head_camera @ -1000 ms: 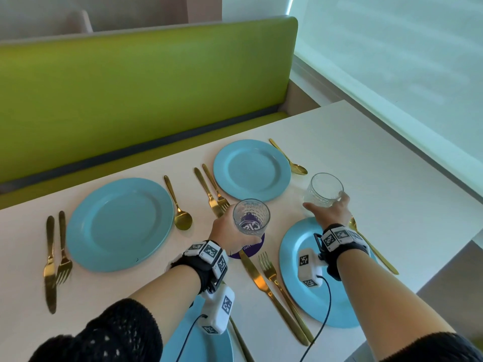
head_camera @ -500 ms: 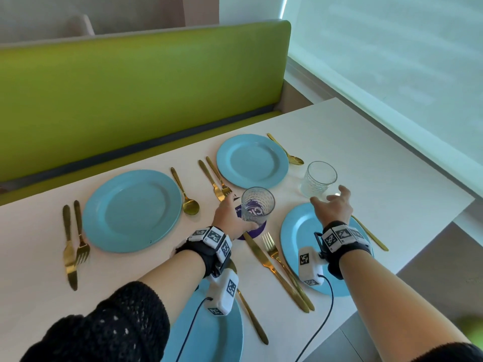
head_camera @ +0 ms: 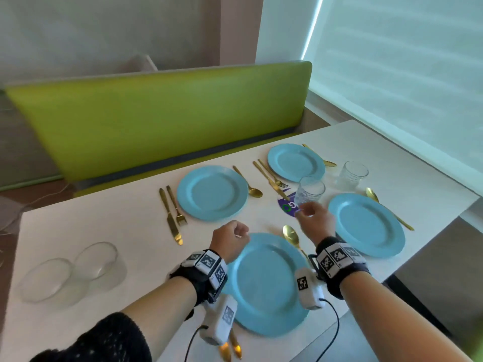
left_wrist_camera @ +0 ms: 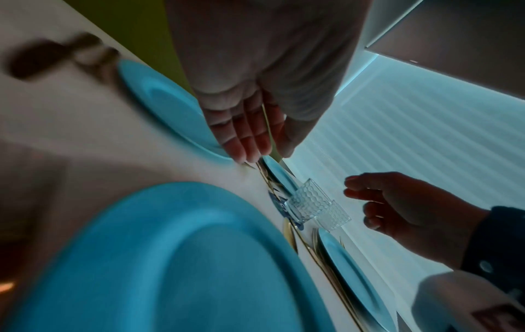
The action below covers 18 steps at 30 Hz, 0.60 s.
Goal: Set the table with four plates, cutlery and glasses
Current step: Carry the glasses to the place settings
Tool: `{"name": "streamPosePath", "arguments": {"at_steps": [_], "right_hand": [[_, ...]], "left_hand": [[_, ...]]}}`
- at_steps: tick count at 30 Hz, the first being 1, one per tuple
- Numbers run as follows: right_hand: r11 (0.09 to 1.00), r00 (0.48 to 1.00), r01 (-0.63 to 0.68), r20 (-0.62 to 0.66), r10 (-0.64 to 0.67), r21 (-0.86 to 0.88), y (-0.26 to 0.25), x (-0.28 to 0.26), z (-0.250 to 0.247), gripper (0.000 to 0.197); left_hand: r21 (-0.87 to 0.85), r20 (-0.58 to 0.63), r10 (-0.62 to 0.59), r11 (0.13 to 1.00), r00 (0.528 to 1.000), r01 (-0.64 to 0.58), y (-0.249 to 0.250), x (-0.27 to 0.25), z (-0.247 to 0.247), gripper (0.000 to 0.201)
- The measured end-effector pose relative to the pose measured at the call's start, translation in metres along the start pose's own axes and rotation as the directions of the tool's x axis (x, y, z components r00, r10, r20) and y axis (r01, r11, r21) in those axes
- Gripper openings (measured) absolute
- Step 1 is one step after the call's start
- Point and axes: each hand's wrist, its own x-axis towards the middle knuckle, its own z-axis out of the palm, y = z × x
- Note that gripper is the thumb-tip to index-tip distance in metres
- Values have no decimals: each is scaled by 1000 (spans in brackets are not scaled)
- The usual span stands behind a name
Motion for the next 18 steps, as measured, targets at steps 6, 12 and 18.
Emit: {"name": "streamPosePath", "arguments": {"at_steps": [6,12,18], "right_hand": [[998,937,63,345,-51,-25,-47,-102,89,26],[986,837,152,540,-94,-65,-101,-170,162,51],[975,774,217,616,-146,-42,-131,-204,208,82]], "left_hand": [[39,-134,14,999,991,-9,-62,-64,-81,20],[205,-513,97,979,853,12,-107,-98,-166,76],[140,-585,-86,969,806,205,-164,-122,-221,125]]}}
